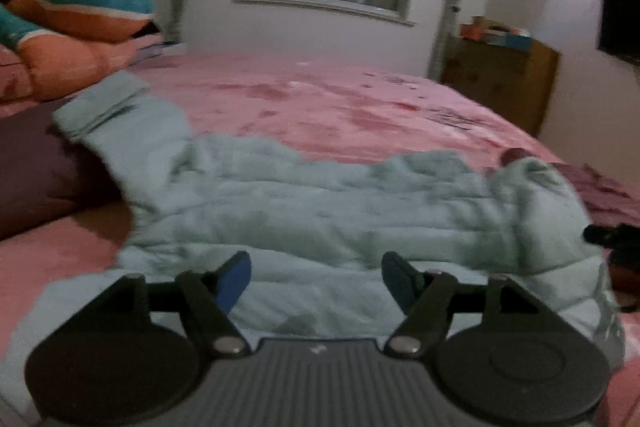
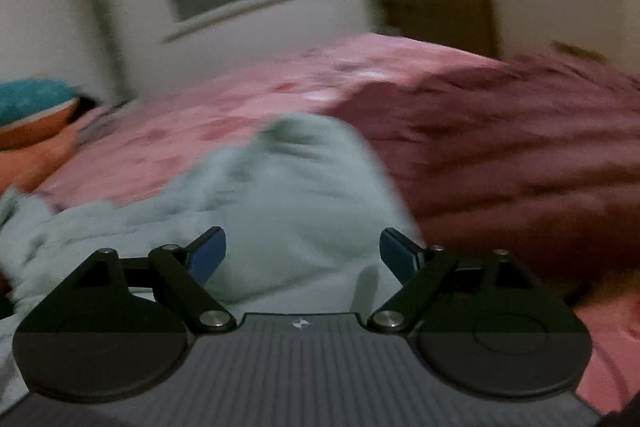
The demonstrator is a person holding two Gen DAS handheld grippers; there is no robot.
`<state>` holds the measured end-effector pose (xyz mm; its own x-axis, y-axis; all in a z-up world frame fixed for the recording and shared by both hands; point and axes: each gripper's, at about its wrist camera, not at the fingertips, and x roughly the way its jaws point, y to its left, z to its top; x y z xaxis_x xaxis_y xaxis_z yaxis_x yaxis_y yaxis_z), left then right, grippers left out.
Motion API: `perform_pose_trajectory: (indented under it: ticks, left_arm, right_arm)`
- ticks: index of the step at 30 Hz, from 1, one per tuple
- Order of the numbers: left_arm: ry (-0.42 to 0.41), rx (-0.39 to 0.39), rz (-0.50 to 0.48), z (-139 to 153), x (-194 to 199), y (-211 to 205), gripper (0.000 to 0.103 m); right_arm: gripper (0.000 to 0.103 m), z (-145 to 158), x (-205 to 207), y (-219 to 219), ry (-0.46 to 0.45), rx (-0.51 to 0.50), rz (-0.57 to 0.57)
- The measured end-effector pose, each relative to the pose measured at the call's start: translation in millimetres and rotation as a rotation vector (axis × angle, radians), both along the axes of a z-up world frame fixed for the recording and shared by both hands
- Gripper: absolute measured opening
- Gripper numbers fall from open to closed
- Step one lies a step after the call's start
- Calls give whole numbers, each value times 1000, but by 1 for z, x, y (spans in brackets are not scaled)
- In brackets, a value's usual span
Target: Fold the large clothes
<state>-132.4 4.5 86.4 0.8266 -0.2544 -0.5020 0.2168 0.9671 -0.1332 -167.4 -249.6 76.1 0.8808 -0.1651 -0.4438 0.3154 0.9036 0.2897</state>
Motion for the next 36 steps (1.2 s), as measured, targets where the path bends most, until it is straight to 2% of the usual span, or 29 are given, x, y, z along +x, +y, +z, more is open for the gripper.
perform_pose_trajectory:
  ticks: [3,5,8,11,14,16,17,19,20,21,24,26,29,33,36]
  left_arm:
    - [1,-17,-63,5,-12,-22,78]
    - [-2,-12,-108,8,-21,-38,79]
    - [5,-7,-168,8,-33,-59,80]
    - [11,8,-237,7,-43,-80,81]
    - [18,26,-301,4,-52,-98,81]
    - [23,33,-351,3,-57,-110,81]
    - [23,45,-382,2,-60,-117,81]
    - [21,78,-432,-1,-65,-129,81]
    - [18,100,-464,-4,-69,-137,81]
    - [16,118,-488,-5,-72,-143,81]
    - [8,185,-562,-13,-81,-163,81]
    - [-3,227,-595,-20,-85,-176,81]
    - [-25,285,-631,-29,-91,-192,81]
    - [-103,360,-645,-32,-100,-210,81]
    - [-168,433,-629,-34,-105,-225,80]
  right_arm:
    - [103,-9,-11,-34,58,93,-70]
    - [103,-16,-20,-55,69,174,-69]
    - [103,-28,-27,-71,72,271,-23]
    - [103,-40,-23,-81,71,416,38]
    - [103,-48,-18,-80,68,478,101]
    - [103,-50,-15,-79,84,481,143]
    - [101,-51,-14,-74,92,477,161]
    - [82,-53,-7,-72,106,480,199]
    - [61,-54,-7,-71,113,492,215]
    - [46,-53,-13,-74,119,510,232]
    - [27,-49,-15,-76,113,551,275]
    - [21,-46,-17,-80,74,612,310]
    - [19,-45,-23,-91,6,738,351]
    - [18,-53,-26,-106,-91,944,399]
    - [18,-52,-27,-106,-134,1010,449]
